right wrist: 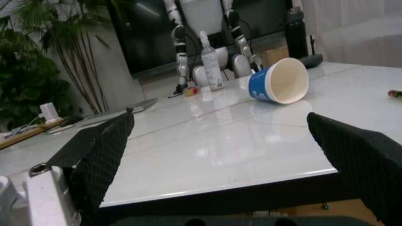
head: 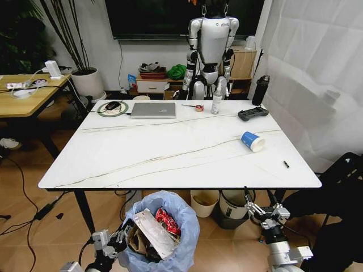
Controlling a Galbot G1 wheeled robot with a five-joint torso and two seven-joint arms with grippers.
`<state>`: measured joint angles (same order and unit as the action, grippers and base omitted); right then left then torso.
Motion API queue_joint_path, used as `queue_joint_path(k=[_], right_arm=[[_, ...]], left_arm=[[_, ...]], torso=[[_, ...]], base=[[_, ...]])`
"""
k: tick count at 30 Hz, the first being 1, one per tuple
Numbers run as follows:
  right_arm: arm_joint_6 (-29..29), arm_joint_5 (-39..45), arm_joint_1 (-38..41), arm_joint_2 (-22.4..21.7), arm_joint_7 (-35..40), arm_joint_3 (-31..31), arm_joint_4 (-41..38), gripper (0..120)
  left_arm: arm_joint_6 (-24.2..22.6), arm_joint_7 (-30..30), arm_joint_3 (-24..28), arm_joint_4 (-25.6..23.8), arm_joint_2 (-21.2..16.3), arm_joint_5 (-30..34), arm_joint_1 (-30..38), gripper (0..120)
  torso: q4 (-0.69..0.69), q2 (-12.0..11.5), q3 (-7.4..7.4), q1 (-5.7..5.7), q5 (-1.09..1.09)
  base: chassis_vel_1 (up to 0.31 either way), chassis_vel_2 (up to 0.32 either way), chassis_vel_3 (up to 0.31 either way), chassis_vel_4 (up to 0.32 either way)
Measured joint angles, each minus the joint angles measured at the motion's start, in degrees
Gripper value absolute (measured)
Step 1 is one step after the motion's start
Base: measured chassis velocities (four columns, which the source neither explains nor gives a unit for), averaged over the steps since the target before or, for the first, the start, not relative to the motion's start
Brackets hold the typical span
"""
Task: Pick up the trash bin and place the trash from the table into it.
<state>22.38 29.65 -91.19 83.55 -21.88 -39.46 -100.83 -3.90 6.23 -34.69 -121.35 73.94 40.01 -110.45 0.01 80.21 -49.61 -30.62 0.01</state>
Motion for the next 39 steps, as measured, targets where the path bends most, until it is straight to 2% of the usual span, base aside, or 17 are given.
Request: queue_joint_path(k=[39], right_arm=[[-0.4, 1.5, 0.7, -1.3, -0.3, 0.1, 0.6, 100]], left_arm=[[-0.5, -0.3, 0.3, -0.1, 0.3, -0.6, 0.4, 0]], torso=[[0.00, 0.0, 0.00, 0.00, -0.01]], base=[[-0.070, -0.067, 0.073, 0.072]])
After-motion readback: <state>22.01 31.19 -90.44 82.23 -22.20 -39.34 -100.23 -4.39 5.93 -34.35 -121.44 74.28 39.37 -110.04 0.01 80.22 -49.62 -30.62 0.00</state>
